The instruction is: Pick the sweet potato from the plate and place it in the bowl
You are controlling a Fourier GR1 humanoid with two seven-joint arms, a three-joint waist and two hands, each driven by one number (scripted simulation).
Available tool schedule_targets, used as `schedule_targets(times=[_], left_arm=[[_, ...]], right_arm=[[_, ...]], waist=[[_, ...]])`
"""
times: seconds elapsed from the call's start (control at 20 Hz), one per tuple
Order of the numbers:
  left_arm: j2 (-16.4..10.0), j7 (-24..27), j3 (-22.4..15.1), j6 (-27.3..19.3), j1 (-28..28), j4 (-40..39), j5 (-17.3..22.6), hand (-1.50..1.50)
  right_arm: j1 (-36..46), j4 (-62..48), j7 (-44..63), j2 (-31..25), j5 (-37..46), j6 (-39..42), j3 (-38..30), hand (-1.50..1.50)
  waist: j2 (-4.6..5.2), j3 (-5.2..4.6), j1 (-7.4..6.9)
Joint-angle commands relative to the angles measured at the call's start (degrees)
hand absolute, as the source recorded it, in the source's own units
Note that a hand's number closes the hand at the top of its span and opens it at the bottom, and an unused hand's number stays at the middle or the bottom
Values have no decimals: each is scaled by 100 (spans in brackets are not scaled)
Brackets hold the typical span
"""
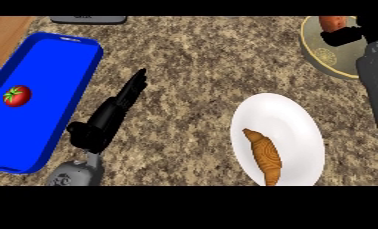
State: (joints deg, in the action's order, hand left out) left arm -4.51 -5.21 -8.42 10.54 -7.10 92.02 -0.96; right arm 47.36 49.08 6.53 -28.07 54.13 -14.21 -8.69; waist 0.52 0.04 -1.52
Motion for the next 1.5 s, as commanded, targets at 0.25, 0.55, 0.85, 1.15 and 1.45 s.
schedule_targets(times=[0.25, 0.55, 0.85, 1.15, 1.45], left_arm=[[33, -10, -19, -27, -126, 4, -96, 0], [-86, 328, 121, 146, -170, -467, -63, 0], [148, 408, -69, 29, -270, -415, -179, 0], [-22, 220, 101, 122, -162, -257, -43, 0], [-15, -13, 33, 119, -139, -34, -72, 0]], right_arm=[[624, -2350, -493, -425, -97, 696, -360, 150], [804, -3110, -1598, -796, -668, 1442, -856, -150], [977, -3405, -2063, -815, -937, 621, -1303, -150], [1045, -3415, -2107, -1175, -1783, 243, -2240, -150], [715, -3707, -2332, -1819, -2404, 744, -2881, -150]], waist=[[69, 7, -162], [80, 11, -110], [102, 17, -189], [80, 19, -139], [46, 20, -69]])
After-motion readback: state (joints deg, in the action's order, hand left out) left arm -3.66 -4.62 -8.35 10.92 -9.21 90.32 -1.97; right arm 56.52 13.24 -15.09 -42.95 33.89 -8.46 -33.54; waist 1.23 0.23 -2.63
